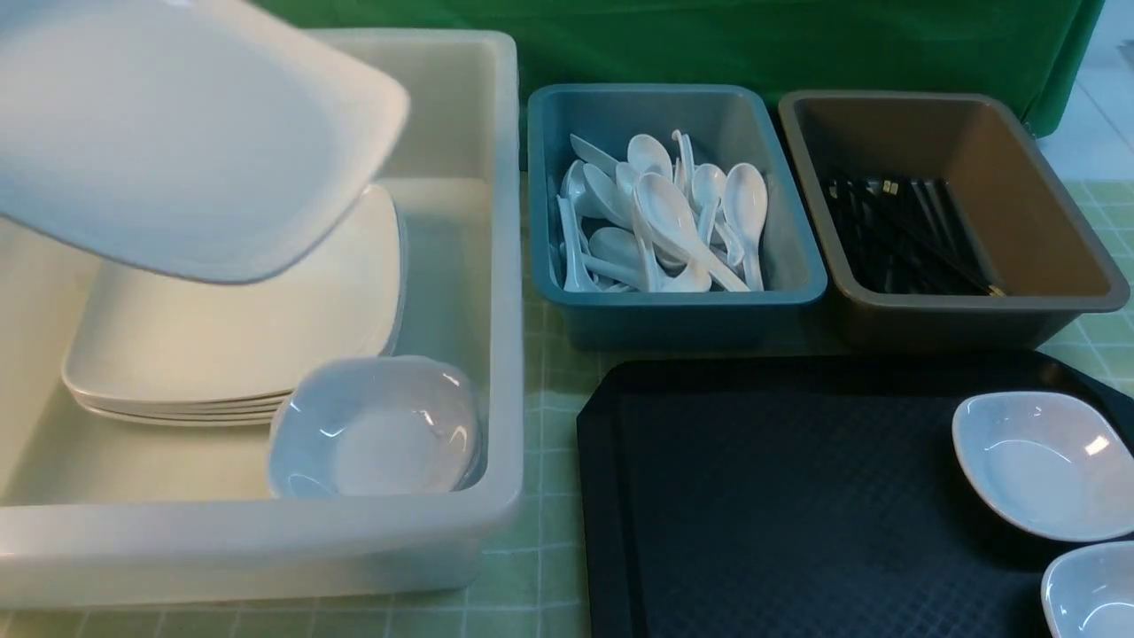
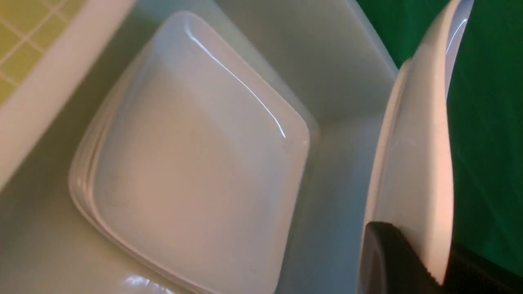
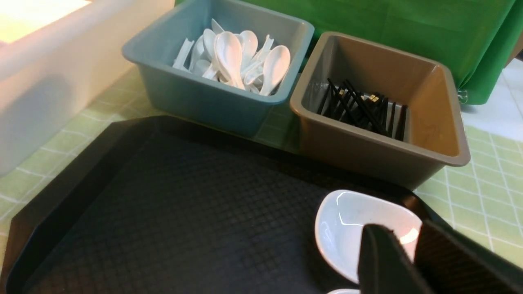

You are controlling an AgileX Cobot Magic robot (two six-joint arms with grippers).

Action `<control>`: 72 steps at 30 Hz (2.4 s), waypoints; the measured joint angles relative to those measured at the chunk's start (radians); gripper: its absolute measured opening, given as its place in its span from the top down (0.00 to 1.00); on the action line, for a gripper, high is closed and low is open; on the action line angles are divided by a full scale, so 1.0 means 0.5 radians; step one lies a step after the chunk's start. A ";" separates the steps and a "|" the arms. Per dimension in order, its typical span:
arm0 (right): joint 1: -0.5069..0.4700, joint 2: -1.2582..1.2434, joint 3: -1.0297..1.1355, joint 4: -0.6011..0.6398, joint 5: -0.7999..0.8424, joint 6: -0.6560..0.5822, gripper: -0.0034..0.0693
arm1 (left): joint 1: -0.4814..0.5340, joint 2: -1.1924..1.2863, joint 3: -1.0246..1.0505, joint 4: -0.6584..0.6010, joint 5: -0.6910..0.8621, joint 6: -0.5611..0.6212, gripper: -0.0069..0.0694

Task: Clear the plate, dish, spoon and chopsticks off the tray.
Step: Use the left arm to put the plate into the large storage box on the left

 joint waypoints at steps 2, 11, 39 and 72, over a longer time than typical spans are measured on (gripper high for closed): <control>0.000 0.000 0.000 0.000 0.000 0.000 0.78 | 0.019 -0.002 0.259 -0.125 -0.214 0.016 0.90; 0.000 0.000 0.000 0.000 0.000 0.000 0.78 | 0.020 0.003 0.835 -0.654 -0.565 0.506 0.90; 0.000 0.000 0.000 0.000 0.000 0.000 0.78 | -0.606 0.034 0.853 -0.633 -1.445 0.605 0.90; 0.000 0.000 0.000 0.000 -0.014 0.000 0.78 | -0.600 0.374 0.558 -0.026 -0.845 0.556 0.16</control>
